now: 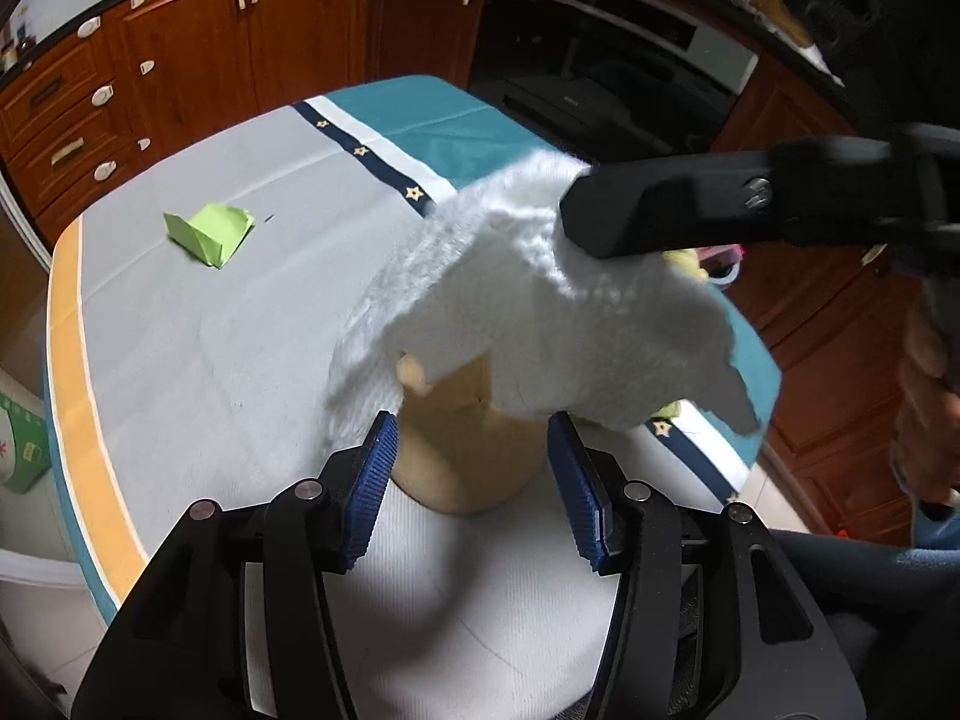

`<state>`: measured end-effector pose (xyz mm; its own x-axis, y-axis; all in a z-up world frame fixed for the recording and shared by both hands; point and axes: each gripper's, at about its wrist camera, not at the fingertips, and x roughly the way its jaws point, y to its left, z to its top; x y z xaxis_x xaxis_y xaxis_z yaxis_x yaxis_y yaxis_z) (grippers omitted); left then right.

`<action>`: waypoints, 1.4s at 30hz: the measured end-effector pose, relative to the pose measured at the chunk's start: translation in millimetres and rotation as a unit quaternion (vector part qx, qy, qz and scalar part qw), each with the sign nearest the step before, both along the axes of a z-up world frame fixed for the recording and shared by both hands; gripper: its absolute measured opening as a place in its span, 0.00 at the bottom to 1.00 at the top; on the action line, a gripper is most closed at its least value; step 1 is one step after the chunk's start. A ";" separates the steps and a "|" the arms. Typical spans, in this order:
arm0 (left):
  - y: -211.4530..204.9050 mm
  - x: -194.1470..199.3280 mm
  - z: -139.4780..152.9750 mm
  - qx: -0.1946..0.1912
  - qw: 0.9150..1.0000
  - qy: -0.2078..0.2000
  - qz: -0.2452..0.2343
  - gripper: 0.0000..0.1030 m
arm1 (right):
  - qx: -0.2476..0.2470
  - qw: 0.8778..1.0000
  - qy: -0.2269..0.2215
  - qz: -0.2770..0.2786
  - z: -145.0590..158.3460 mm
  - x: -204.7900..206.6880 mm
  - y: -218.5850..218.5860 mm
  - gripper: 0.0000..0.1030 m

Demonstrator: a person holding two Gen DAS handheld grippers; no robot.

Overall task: Collect trash
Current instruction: 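Grasp the white tissue with the left tool while the right tool grasps a green husk strip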

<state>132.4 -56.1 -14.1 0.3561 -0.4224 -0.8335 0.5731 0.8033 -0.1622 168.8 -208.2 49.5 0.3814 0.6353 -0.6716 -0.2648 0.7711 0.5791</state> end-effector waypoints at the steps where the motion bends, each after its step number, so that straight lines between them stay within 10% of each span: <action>1: 3.8 -2.4 5.0 -0.007 1.000 -0.008 0.002 0.53 | -0.001 1.000 0.005 0.000 -2.4 -0.4 0.7 0.04; 10: -25.9 -12.8 9.9 0.026 0.997 -0.066 -0.031 0.60 | 0.002 0.998 0.040 0.054 -18.5 -10.1 30.0 0.04; 12: -29.8 -13.7 8.5 0.020 0.997 -0.063 -0.033 0.11 | 0.001 0.998 0.041 0.051 -18.9 -13.2 26.1 0.05; 14: -32.0 -10.4 4.6 0.019 0.998 -0.050 -0.031 0.08 | 0.012 0.998 0.047 0.042 -23.0 -13.2 15.8 0.07; 16: -32.0 -7.5 1.0 0.031 0.998 -0.050 -0.026 0.07 | 0.035 0.997 0.064 0.030 -29.8 -10.0 -1.2 0.18; 18: -27.2 -2.2 -4.1 0.040 0.998 -0.041 -0.019 0.07 | 0.019 0.998 0.064 -0.003 -37.1 -9.6 -20.3 0.68; 19: -22.9 0.7 -7.2 0.043 0.998 -0.035 -0.012 0.07 | -0.002 0.998 0.055 -0.019 -39.9 -9.4 -28.1 0.70; 35: -5.7 8.4 -4.4 0.044 0.999 -0.006 0.021 0.08 | -0.156 0.983 0.094 -0.032 -123.5 -22.7 -29.0 0.67; 39: -9.5 5.1 6.1 0.045 0.999 -0.015 0.020 0.08 | -0.238 0.968 0.068 -0.041 -122.1 -29.5 -17.3 0.35; 42: -14.7 1.1 13.4 0.046 0.999 -0.022 0.017 0.08 | -0.209 0.972 0.086 -0.057 -121.6 -28.6 -28.8 0.08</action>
<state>133.5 -70.9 -0.7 0.4071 -0.3316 -0.8511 0.5499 0.8330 -0.0616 140.3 -237.0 -72.1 0.2932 0.2528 -0.9220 -0.0915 0.9674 0.2361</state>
